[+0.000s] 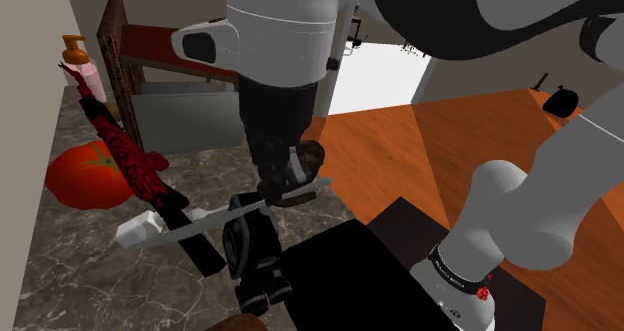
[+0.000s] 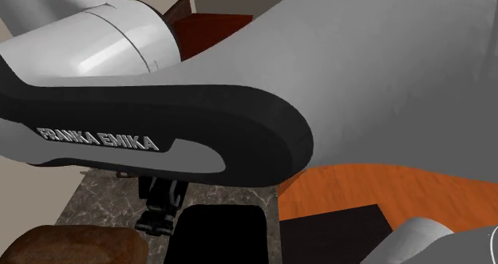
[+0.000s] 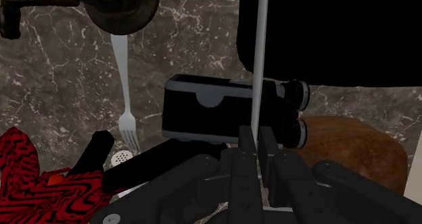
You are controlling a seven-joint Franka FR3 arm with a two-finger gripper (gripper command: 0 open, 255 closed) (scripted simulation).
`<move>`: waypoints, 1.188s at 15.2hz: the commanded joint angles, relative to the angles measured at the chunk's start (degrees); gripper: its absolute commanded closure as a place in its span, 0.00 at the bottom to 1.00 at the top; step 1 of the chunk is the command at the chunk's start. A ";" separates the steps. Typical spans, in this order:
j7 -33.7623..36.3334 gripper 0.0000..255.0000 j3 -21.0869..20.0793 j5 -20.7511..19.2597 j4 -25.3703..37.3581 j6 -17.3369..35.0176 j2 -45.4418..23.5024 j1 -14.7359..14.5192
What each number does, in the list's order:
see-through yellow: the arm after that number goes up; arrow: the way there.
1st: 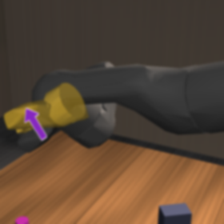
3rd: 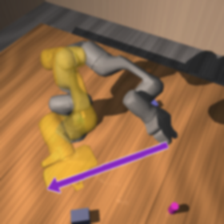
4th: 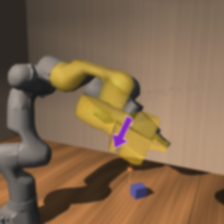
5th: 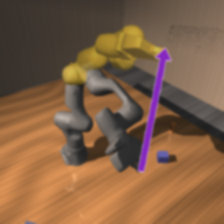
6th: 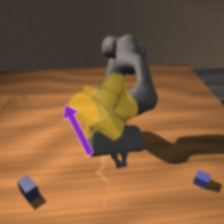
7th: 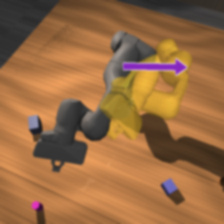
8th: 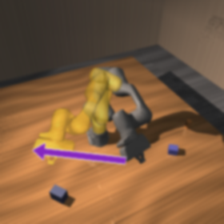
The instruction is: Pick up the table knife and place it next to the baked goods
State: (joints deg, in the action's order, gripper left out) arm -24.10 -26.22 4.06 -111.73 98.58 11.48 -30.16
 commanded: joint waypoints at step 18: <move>28.62 1.00 -17.77 0.10 7.17 -0.82 -6.18 -10.38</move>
State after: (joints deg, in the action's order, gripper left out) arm 2.69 -42.99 4.64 -105.16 97.55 6.27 -40.03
